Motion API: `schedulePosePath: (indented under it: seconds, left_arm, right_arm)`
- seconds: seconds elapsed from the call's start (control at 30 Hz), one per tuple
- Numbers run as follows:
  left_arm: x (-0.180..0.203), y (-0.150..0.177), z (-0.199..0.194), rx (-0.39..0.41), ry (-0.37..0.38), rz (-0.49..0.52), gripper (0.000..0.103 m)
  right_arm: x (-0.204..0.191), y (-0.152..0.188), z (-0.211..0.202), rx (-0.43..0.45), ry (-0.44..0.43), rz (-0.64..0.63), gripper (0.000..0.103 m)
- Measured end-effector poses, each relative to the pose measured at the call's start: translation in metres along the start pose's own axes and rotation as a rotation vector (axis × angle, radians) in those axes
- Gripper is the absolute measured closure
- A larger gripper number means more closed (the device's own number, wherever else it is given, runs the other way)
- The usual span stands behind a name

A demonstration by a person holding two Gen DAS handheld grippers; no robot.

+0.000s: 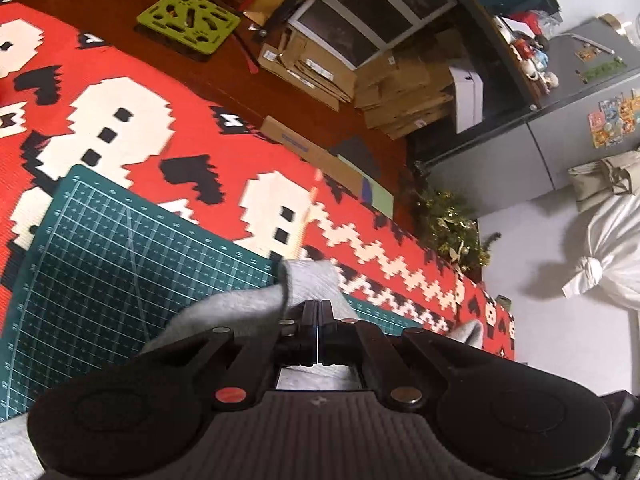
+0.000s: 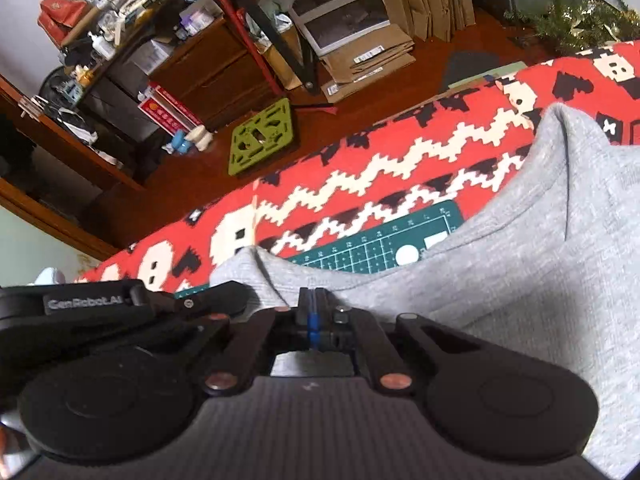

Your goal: Fold clothes

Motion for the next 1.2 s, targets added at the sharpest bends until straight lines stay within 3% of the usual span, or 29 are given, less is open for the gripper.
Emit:
schedulePosePath:
  seconds: [0.13, 0.33, 0.5, 0.73, 0.83, 1.03, 1.2]
  left_arm:
    - [-0.006, -0.001, 0.003, 0.004, 0.033, -0.011, 0.103]
    - [-0.012, -0.002, 0.005, 0.016, 0.04, -0.014, 0.103]
    - [-0.016, -0.01, -0.012, 0.088, -0.062, 0.022, 0.103]
    - [-0.012, -0.013, -0.025, 0.11, -0.022, 0.019, 0.103]
    - [-0.003, -0.008, -0.018, 0.082, -0.016, 0.043, 0.103]
    - [0.01, 0.0, -0.013, 0.044, 0.006, 0.075, 0.103]
    - [0.032, 0.005, -0.029, 0.035, 0.094, 0.088, 0.103]
  right_arm:
    - [-0.01, 0.001, -0.01, -0.002, -0.071, -0.009, 0.102]
    - [-0.009, 0.011, 0.012, -0.04, -0.039, -0.03, 0.103]
    - [-0.004, 0.007, 0.009, 0.027, -0.03, -0.019, 0.103]
    - [-0.007, 0.002, -0.001, 0.057, -0.063, -0.01, 0.099]
    - [-0.008, 0.003, 0.001, 0.057, -0.063, -0.023, 0.099]
    - [-0.004, -0.001, -0.003, 0.079, 0.006, -0.049, 0.099]
    - [-0.011, -0.007, -0.039, 0.067, 0.003, -0.049, 0.099]
Point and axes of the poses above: each gripper's, at about its wrist camera, not at the fingertips, and z roughly the way its jaws point, x to its right, y to its underside, the point moved 7 cm from there along z, roughly the way its jaws point, and after that the axes turned 8 degrees about z, right-handed, at the moved point
